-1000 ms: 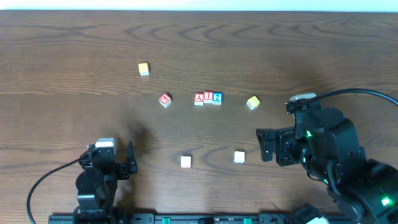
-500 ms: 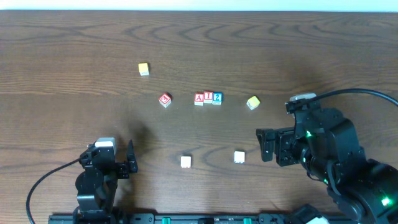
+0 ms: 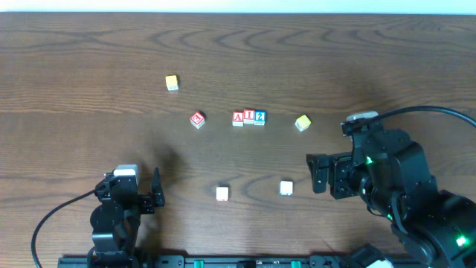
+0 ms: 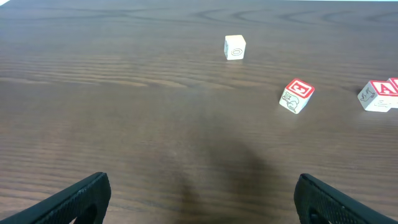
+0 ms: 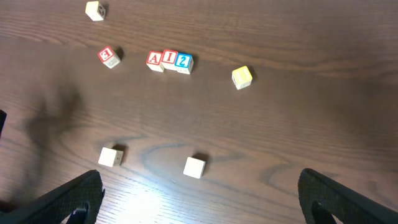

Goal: Spell out Ai2

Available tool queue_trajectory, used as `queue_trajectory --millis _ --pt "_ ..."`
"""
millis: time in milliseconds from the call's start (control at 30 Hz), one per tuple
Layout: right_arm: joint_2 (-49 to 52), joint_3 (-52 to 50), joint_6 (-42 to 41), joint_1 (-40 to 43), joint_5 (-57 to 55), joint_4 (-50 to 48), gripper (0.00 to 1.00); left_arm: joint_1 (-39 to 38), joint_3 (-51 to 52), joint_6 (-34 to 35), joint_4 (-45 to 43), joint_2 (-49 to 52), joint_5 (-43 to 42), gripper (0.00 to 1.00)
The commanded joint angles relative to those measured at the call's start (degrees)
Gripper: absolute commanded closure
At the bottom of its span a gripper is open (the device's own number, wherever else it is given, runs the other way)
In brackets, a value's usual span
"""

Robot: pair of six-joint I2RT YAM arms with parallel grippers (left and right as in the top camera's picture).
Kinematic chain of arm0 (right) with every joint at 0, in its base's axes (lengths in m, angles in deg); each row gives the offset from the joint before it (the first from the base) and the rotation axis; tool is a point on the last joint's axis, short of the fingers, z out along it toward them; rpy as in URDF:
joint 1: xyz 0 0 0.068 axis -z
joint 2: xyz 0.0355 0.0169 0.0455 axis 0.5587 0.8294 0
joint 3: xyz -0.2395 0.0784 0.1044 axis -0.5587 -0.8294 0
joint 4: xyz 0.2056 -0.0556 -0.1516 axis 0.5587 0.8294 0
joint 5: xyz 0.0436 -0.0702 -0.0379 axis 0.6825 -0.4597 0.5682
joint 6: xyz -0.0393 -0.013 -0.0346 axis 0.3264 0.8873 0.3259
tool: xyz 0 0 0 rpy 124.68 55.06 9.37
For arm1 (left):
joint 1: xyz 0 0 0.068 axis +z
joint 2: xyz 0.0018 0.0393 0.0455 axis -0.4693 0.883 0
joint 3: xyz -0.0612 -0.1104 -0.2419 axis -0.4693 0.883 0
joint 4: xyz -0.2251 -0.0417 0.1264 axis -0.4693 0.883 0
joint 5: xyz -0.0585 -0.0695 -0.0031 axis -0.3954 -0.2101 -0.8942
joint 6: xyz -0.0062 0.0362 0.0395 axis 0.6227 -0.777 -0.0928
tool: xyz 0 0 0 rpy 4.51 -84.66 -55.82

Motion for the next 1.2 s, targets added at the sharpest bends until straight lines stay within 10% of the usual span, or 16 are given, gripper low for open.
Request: queue_trajectory --millis 0,367,733,1167 --pt "-0.15 -0.09 -0.79 -0.46 -0.31 0.02 0.01 0.09 1.07 -0.81 -0.13 -0.42 -0.81 0.05" --pt "-9.46 -13.29 21.73 7.10 1.14 -14.32 0.01 0.09 1.07 -0.81 -0.15 -0.42 -0.81 0.05" --pt "-36.00 -46.90 22.18 21.05 9.38 -26.29 0.01 0.09 1.07 -0.81 -0.15 -0.42 -0.81 0.05" --pt "-51.65 -61.88 21.92 23.76 10.88 -25.03 0.01 0.09 1.07 -0.81 -0.15 -0.42 -0.81 0.05"
